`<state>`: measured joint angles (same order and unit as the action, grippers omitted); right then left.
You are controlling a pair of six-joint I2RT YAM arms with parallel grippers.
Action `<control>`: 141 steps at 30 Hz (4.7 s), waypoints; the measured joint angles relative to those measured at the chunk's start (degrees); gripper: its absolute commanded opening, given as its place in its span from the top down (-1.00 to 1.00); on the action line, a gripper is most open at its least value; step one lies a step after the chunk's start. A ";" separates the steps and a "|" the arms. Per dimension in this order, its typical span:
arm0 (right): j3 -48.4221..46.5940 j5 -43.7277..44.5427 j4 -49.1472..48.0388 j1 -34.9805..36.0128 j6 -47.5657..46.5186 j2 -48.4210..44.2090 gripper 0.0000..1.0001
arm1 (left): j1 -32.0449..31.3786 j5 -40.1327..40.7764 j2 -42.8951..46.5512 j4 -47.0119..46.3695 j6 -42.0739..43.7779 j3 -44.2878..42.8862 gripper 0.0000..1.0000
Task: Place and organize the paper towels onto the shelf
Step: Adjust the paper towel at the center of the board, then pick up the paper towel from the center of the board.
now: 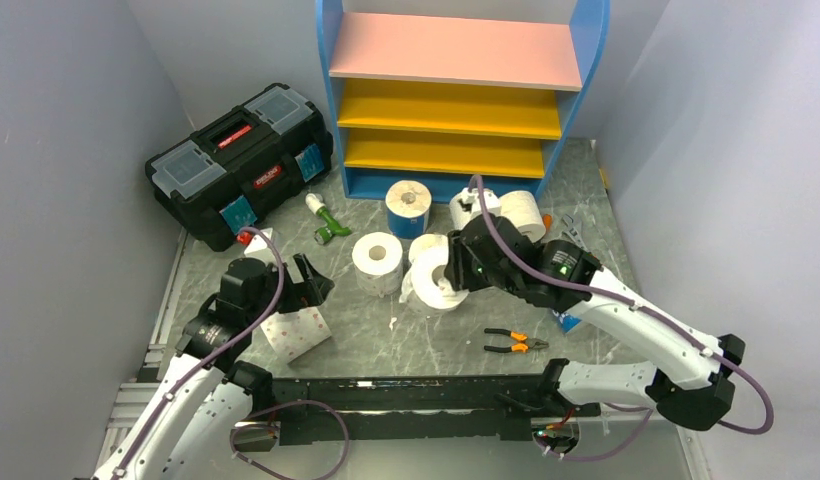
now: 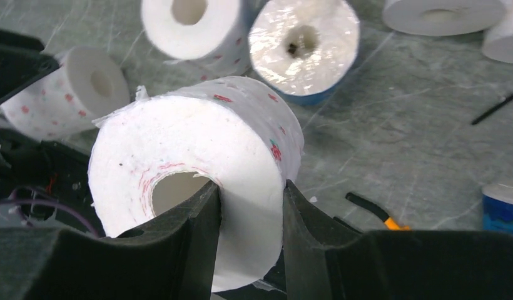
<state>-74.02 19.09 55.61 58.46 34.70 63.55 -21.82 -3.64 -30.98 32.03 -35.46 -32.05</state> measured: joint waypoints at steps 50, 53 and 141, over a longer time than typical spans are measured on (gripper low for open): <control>29.38 -3.04 -7.85 -15.30 16.98 -17.33 -0.99 | 0.00 -3.06 -1.09 -2.73 -3.19 3.56 -0.91; 29.29 -2.82 -8.70 -15.65 17.51 -20.52 -0.87 | 0.00 -3.13 -1.03 -3.23 -3.21 3.80 -0.91; 19.67 -3.26 2.12 -14.38 15.82 -5.01 1.00 | 0.00 -5.14 -4.94 -7.02 -4.22 3.72 -0.89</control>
<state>-54.35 15.84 57.74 44.07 50.52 58.54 -21.82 -8.78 -35.92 25.02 -39.68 -28.34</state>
